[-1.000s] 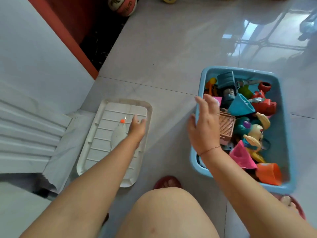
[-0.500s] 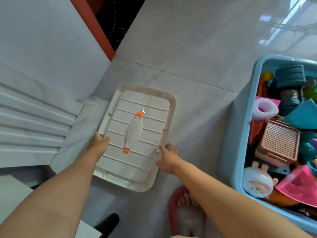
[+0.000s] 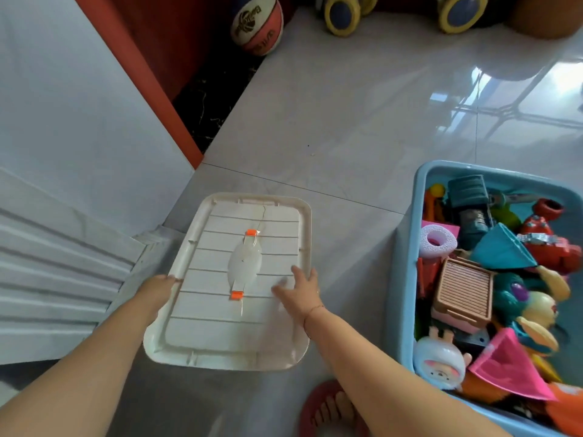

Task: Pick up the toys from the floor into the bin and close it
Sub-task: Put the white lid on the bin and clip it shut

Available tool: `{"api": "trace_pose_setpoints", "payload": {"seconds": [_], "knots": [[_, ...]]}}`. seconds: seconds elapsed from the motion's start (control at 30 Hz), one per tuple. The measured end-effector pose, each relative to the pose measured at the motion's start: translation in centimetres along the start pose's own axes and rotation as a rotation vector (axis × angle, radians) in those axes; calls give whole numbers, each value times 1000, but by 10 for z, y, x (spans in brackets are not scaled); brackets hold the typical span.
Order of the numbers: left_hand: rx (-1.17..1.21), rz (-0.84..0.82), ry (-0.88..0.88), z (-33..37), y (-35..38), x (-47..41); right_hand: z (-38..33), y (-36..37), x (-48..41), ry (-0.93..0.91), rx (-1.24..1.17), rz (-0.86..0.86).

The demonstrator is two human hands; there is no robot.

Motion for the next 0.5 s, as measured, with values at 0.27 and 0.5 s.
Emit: {"api": "trace_pose_setpoints", "payload": {"seconds": [0.27,0.5], "knots": [[94,-130,415,168,22,115,-75,-58,77,-308,-143,3],[136,-178,710,269,52,268,-129,-158,146,-289,-571,-57]]}}
Point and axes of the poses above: each hand's wrist, its own x-axis away from the middle knuckle, its own y-axis out of the palm, z = x × y, the point moved 6 cm from there along -x, towards the middle knuckle, and after that the axes turned 8 degrees about y, right-handed, at the moved point
